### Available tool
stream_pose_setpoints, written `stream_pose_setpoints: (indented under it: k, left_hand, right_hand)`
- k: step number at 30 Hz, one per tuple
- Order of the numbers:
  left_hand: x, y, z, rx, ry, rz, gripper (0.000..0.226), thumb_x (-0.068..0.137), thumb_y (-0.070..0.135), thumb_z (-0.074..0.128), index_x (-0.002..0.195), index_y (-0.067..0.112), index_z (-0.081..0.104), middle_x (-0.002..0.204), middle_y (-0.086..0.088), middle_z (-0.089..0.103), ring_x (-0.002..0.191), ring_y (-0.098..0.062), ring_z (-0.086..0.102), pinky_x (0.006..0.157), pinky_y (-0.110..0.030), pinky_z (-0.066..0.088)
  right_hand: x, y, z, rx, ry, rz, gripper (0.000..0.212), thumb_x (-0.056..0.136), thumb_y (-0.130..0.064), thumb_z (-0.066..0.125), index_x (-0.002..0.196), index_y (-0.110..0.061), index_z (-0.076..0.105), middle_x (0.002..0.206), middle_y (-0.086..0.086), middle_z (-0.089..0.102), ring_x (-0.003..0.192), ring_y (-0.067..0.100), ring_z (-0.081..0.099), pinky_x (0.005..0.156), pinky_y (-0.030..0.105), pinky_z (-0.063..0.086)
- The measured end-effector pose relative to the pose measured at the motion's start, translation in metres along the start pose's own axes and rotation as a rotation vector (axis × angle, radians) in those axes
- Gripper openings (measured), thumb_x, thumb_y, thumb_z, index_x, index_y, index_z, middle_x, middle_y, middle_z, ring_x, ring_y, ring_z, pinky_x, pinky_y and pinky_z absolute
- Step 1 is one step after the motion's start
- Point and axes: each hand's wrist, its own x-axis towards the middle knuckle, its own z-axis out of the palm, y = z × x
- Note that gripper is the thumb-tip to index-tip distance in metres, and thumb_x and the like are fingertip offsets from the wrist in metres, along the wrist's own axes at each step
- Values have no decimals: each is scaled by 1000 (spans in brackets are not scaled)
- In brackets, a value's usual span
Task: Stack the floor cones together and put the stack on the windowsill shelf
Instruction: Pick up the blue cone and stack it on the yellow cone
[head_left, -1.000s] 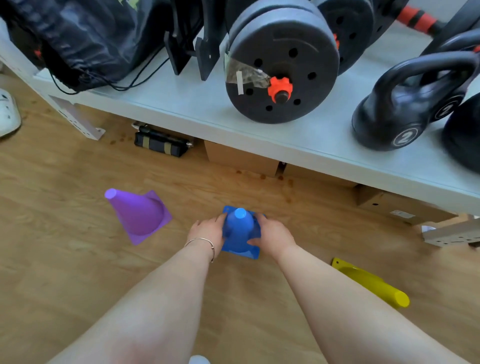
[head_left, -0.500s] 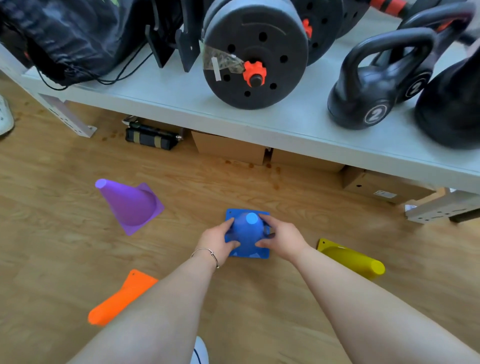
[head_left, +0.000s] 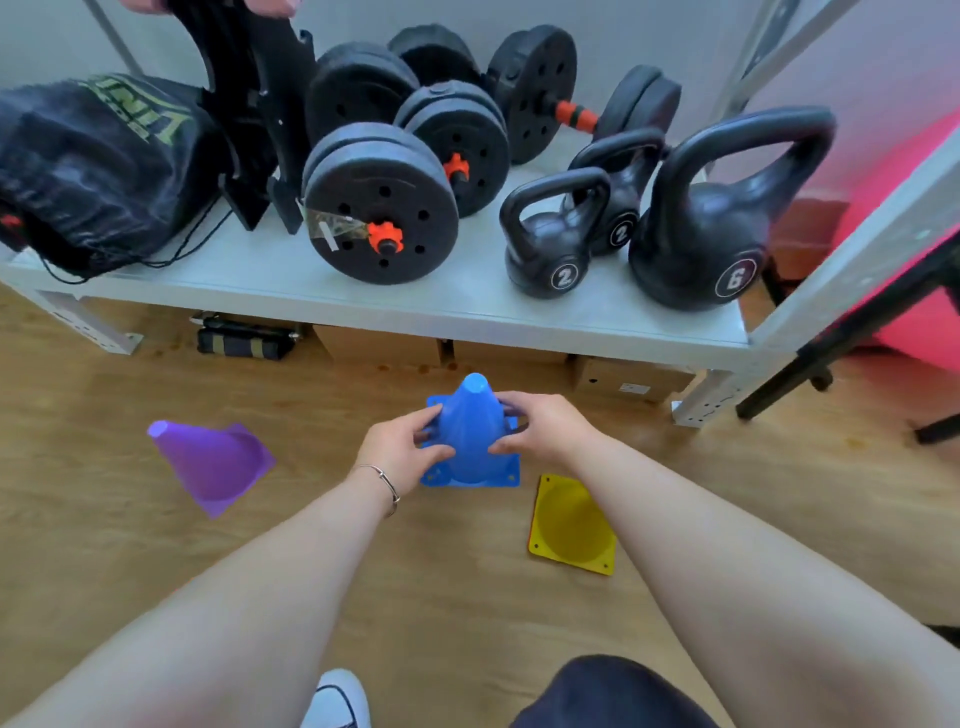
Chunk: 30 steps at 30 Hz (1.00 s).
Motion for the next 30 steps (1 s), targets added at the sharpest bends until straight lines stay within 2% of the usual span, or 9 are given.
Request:
stream_pose_setpoints:
  k: [2, 6, 12, 16, 18, 20, 23, 26, 30]
  left_hand:
    - [-3, 22, 4, -4, -13, 23, 61, 72, 22, 81, 128, 32, 60, 110, 19, 66, 97, 1, 64, 89, -20, 51]
    - [-12, 59, 21, -13, -72, 76, 60, 74, 22, 80, 130, 33, 59, 110, 19, 66, 97, 0, 65, 88, -21, 53]
    - [-23, 90, 54, 24, -140, 153, 60, 76, 23, 79, 132, 31, 58, 115, 13, 67, 98, -4, 66, 90, -24, 52]
    - [-25, 99, 73, 100, -212, 192, 58, 77, 24, 78, 131, 32, 57, 110, 14, 66, 93, -3, 64, 86, -22, 53]
    - [-24, 100, 82, 141, -238, 203, 58, 78, 25, 77, 131, 33, 56, 112, 13, 67, 90, -1, 62, 78, -14, 48]
    - [-22, 97, 92, 168, -260, 199, 57, 79, 26, 76, 131, 34, 55, 114, 13, 66, 89, -1, 61, 74, -13, 44]
    - [-19, 85, 109, 170, -296, 173, 54, 79, 23, 74, 129, 34, 58, 116, 10, 67, 92, -3, 61, 78, -16, 43]
    - [-15, 63, 131, 181, -318, 154, 53, 77, 22, 75, 127, 31, 60, 116, 9, 68, 95, -5, 62, 82, -18, 43]
    - [-11, 36, 164, 143, -347, 118, 51, 76, 22, 75, 125, 27, 61, 116, 7, 68, 99, -8, 64, 84, -20, 47]
  right_hand:
    - [-15, 3, -20, 6, 25, 11, 73, 70, -35, 85, 136, -41, 54, 128, -9, 66, 108, 13, 64, 97, 34, 52]
    - [-45, 18, -51, 21, 66, 32, 71, 72, -32, 85, 135, -41, 55, 125, -8, 67, 98, 10, 62, 88, 28, 49]
    - [-84, 47, -74, -12, 102, 79, 72, 74, -35, 83, 140, -36, 52, 130, -4, 65, 111, 15, 63, 99, 37, 51]
    - [-97, 68, -74, -2, 104, 120, 72, 75, -35, 83, 140, -37, 51, 131, -5, 64, 110, 12, 62, 96, 36, 50]
    - [-100, 78, -69, 17, 102, 147, 70, 75, -34, 83, 138, -38, 51, 130, -6, 64, 105, 9, 60, 93, 33, 50]
    - [-102, 87, -62, 31, 99, 174, 70, 74, -34, 83, 136, -39, 52, 129, -8, 65, 104, 6, 59, 90, 31, 50]
    - [-103, 103, -46, 30, 100, 197, 71, 73, -36, 82, 137, -40, 51, 129, -8, 65, 111, 10, 61, 87, 27, 48]
    - [-98, 123, -27, 23, 89, 225, 72, 73, -38, 80, 139, -40, 49, 130, -7, 64, 105, 9, 60, 84, 25, 46]
    - [-89, 152, -3, 13, 55, 288, 79, 74, -36, 80, 144, -36, 45, 135, -5, 62, 116, 13, 61, 92, 28, 48]
